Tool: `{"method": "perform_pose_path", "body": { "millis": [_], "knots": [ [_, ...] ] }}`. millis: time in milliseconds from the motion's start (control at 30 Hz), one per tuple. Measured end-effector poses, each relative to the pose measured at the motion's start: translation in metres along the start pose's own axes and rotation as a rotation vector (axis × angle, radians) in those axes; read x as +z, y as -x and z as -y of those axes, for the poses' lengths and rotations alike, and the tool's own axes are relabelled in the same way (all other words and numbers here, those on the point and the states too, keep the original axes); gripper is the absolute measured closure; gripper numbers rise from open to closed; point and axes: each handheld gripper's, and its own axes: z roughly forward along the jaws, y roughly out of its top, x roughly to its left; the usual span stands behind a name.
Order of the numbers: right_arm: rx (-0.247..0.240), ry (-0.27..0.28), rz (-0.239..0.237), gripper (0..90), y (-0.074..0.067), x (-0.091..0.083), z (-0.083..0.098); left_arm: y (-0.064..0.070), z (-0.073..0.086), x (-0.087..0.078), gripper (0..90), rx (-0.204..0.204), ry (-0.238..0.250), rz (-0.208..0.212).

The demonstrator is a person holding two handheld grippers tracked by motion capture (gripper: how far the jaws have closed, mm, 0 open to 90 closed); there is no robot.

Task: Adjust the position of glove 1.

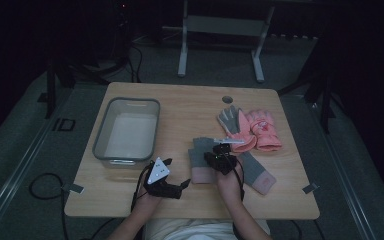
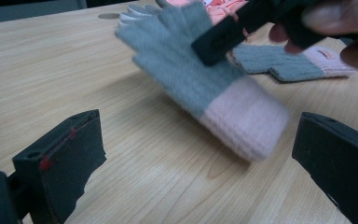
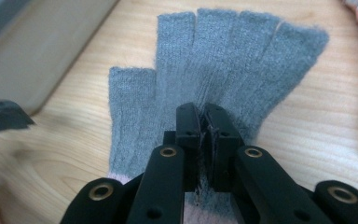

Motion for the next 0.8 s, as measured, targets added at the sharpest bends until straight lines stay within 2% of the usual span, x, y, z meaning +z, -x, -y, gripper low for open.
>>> {"method": "perform_pose_path", "body": {
  "millis": [67,167,367,500,600,667,733,800],
  "knots": [
    [0.0,0.0,0.0,85.4,0.0,0.0,0.0,0.0,0.0,0.0,1.7,0.002,-0.002,0.0],
    [0.017,-0.027,0.018,85.2,0.004,0.014,0.007,0.0,0.0,0.0,1.7,0.005,-0.004,0.001],
    [0.02,-0.05,0.04,82.4,0.005,0.03,0.014,0.0,0.0,0.0,1.7,0.005,-0.005,0.0],
    [0.028,-0.041,0.039,81.4,0.006,0.032,0.015,0.001,0.0,0.0,1.7,0.008,-0.007,0.001],
    [0.039,-0.034,0.035,72.0,0.007,0.031,0.014,0.0,0.0,0.001,1.7,0.007,-0.008,0.001],
    [0.028,-0.02,0.04,67.6,0.006,0.027,0.011,0.0,0.0,0.001,1.7,0.007,-0.008,0.001],
    [0.027,-0.003,0.021,64.0,0.008,0.02,0.006,0.0,0.0,0.001,1.7,0.007,-0.009,0.002],
    [-0.022,0.012,0.014,62.9,0.009,0.013,0.0,0.0,0.0,0.0,1.7,0.006,-0.008,0.004]
  ]
}}
